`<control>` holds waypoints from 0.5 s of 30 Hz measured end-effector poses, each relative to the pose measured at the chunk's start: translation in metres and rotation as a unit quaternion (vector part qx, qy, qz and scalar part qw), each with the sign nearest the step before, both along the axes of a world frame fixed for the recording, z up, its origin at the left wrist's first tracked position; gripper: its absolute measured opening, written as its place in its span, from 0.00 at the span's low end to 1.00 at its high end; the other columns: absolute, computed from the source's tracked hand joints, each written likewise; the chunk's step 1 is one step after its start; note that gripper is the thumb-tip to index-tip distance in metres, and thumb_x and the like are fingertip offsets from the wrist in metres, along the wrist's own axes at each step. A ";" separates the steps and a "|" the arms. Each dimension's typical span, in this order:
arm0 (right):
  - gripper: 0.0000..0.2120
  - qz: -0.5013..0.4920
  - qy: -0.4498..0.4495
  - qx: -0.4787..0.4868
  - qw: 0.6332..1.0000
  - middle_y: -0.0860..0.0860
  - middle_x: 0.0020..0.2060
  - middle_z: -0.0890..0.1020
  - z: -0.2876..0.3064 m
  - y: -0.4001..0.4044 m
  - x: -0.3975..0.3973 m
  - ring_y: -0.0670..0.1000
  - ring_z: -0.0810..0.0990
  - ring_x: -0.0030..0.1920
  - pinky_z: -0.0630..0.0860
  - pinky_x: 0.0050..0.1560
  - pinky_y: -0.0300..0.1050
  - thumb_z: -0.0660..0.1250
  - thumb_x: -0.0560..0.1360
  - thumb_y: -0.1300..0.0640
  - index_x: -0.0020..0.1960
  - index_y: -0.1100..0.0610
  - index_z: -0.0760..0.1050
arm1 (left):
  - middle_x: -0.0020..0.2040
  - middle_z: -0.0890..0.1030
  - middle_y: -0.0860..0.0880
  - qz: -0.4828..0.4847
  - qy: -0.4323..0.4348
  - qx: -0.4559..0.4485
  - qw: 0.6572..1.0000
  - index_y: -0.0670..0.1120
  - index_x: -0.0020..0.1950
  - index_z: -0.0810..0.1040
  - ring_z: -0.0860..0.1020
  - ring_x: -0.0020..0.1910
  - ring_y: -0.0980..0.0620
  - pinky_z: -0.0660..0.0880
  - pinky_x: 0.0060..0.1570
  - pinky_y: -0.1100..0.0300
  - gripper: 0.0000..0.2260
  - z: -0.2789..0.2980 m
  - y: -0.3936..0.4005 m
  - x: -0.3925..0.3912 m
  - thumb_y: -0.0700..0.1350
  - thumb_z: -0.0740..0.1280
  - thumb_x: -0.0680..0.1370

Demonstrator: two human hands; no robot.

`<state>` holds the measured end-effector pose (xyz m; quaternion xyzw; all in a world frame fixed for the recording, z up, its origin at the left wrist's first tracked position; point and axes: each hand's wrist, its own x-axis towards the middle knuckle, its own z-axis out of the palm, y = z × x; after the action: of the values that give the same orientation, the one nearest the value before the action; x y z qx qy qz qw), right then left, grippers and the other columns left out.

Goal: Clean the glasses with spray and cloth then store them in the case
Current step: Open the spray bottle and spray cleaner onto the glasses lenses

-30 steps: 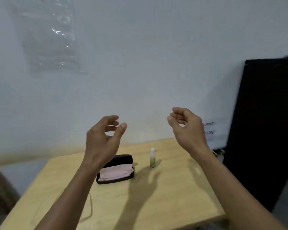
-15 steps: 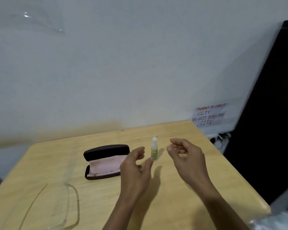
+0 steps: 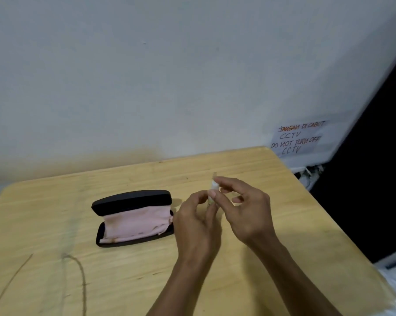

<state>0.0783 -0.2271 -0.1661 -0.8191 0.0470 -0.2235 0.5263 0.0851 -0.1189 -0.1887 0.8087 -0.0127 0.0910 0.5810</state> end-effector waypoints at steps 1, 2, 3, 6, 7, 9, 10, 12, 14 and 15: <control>0.14 -0.001 -0.006 -0.008 1.000 0.44 0.49 0.86 -0.002 0.001 -0.001 0.43 0.83 0.52 0.74 0.48 0.32 0.76 0.73 0.51 0.58 0.45 0.83 | 0.48 0.84 0.60 -0.003 -0.002 0.001 1.000 0.56 0.53 0.81 0.81 0.50 0.63 0.71 0.47 0.71 0.07 0.000 0.001 -0.001 0.47 0.70 0.77; 0.14 -0.004 -0.014 -0.015 1.000 0.44 0.48 0.86 -0.003 0.001 -0.002 0.43 0.83 0.51 0.74 0.47 0.32 0.76 0.73 0.51 0.58 0.46 0.83 | 0.48 0.85 0.59 -0.006 -0.006 0.005 1.000 0.55 0.53 0.81 0.81 0.50 0.63 0.69 0.46 0.76 0.06 0.002 0.001 -0.003 0.47 0.70 0.76; 0.13 -0.009 -0.026 -0.018 0.999 0.43 0.47 0.86 -0.004 0.002 -0.004 0.44 0.83 0.50 0.74 0.47 0.31 0.76 0.73 0.53 0.57 0.47 0.83 | 0.48 0.85 0.59 -0.010 -0.015 0.010 1.000 0.55 0.52 0.82 0.81 0.50 0.62 0.69 0.46 0.78 0.06 0.003 0.003 -0.005 0.46 0.71 0.76; 0.11 -0.024 -0.069 -0.011 0.997 0.39 0.41 0.85 -0.002 0.003 -0.011 0.45 0.84 0.46 0.78 0.45 0.38 0.77 0.73 0.57 0.54 0.49 0.84 | 0.50 0.85 0.57 -0.026 -0.053 0.022 0.998 0.53 0.55 0.83 0.81 0.52 0.60 0.72 0.51 0.70 0.09 0.007 0.005 -0.014 0.44 0.72 0.76; 0.10 -0.026 -0.079 -0.004 0.997 0.40 0.40 0.86 -0.002 0.003 -0.014 0.46 0.84 0.45 0.80 0.45 0.43 0.77 0.73 0.57 0.53 0.49 0.84 | 0.51 0.85 0.57 -0.031 -0.063 0.023 0.997 0.53 0.56 0.83 0.80 0.53 0.60 0.73 0.52 0.67 0.11 0.008 0.007 -0.017 0.44 0.73 0.75; 0.10 -0.022 -0.085 0.015 0.996 0.41 0.42 0.86 0.001 0.003 -0.022 0.47 0.85 0.44 0.81 0.45 0.50 0.77 0.73 0.57 0.53 0.50 0.84 | 0.49 0.84 0.59 -0.035 -0.071 0.019 0.997 0.52 0.56 0.83 0.80 0.51 0.61 0.71 0.51 0.70 0.11 0.009 0.008 -0.024 0.44 0.74 0.74; 0.10 -0.018 -0.084 0.020 0.996 0.41 0.43 0.86 0.002 0.003 -0.026 0.47 0.85 0.44 0.81 0.46 0.50 0.77 0.73 0.57 0.53 0.50 0.84 | 0.47 0.84 0.60 -0.035 -0.071 0.011 0.997 0.51 0.55 0.84 0.81 0.49 0.62 0.71 0.49 0.71 0.10 0.010 0.009 -0.028 0.45 0.74 0.74; 0.09 -0.010 -0.081 0.022 0.996 0.40 0.44 0.86 0.005 0.004 -0.036 0.46 0.85 0.45 0.81 0.48 0.49 0.76 0.73 0.57 0.52 0.49 0.84 | 0.45 0.84 0.62 -0.036 -0.080 -0.002 0.996 0.51 0.53 0.85 0.81 0.47 0.63 0.75 0.46 0.66 0.09 0.011 0.010 -0.036 0.44 0.74 0.74; 0.08 -0.006 -0.079 0.031 0.996 0.40 0.44 0.86 0.008 0.004 -0.045 0.46 0.85 0.45 0.81 0.51 0.47 0.77 0.73 0.57 0.51 0.49 0.84 | 0.43 0.84 0.62 -0.032 -0.098 0.002 0.995 0.52 0.51 0.85 0.82 0.45 0.61 0.78 0.45 0.57 0.08 0.011 0.012 -0.045 0.44 0.74 0.74; 0.08 -0.003 -0.080 0.038 0.996 0.41 0.44 0.86 0.010 0.003 -0.049 0.46 0.85 0.45 0.81 0.52 0.47 0.77 0.72 0.58 0.51 0.50 0.84 | 0.43 0.84 0.62 -0.029 -0.102 0.007 0.994 0.53 0.51 0.85 0.82 0.45 0.60 0.79 0.45 0.54 0.08 0.010 0.013 -0.049 0.44 0.74 0.73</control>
<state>0.0296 -0.2239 -0.1564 -0.7781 0.0158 -0.2875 0.5582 0.0362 -0.1054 -0.1786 0.7983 -0.0956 0.1561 0.5738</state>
